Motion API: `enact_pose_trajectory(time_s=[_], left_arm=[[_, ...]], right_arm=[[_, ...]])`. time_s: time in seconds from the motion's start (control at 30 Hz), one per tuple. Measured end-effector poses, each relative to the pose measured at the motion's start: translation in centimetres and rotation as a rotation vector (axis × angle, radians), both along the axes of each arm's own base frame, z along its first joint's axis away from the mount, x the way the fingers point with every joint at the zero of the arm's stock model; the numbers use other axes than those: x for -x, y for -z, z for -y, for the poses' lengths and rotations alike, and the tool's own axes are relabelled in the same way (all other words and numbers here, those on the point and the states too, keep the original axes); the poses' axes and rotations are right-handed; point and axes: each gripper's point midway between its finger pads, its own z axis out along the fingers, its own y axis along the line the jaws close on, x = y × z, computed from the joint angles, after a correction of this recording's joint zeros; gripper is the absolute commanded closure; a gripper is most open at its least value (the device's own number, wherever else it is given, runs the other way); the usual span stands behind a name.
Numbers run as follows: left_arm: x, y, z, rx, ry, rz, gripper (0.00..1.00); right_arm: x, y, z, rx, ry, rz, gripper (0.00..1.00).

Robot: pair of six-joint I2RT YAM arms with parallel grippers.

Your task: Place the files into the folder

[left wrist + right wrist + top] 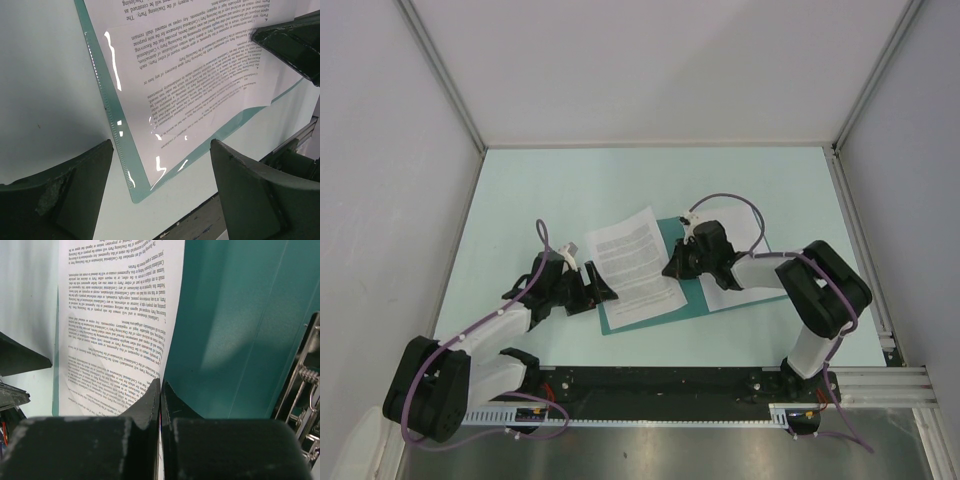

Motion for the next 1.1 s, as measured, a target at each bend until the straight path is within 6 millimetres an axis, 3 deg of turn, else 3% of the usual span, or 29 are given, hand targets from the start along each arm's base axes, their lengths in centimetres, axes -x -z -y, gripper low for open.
enact_pose_trajectory(time_s=[0.1, 0.27, 0.53, 0.63, 1.1], left_arm=[[0.0, 0.0, 0.0, 0.000, 0.001, 0.000, 0.14], [0.0, 0.0, 0.0, -0.001, 0.001, -0.001, 0.14], [0.1, 0.0, 0.0, -0.002, 0.001, -0.003, 0.14], [0.1, 0.0, 0.0, -0.002, 0.001, -0.003, 0.14], [0.1, 0.0, 0.0, -0.002, 0.001, -0.005, 0.14]], right_arm=[[0.3, 0.0, 0.3, -0.001, 0.019, -0.010, 0.82], [0.2, -0.3, 0.6, 0.000, 0.027, -0.003, 0.79], [0.3, -0.1, 1.3, 0.029, 0.029, -0.001, 0.89], [0.7, 0.3, 1.6, 0.039, 0.031, -0.010, 1.00], [2.7, 0.9, 1.0, 0.022, 0.067, -0.035, 1.00]])
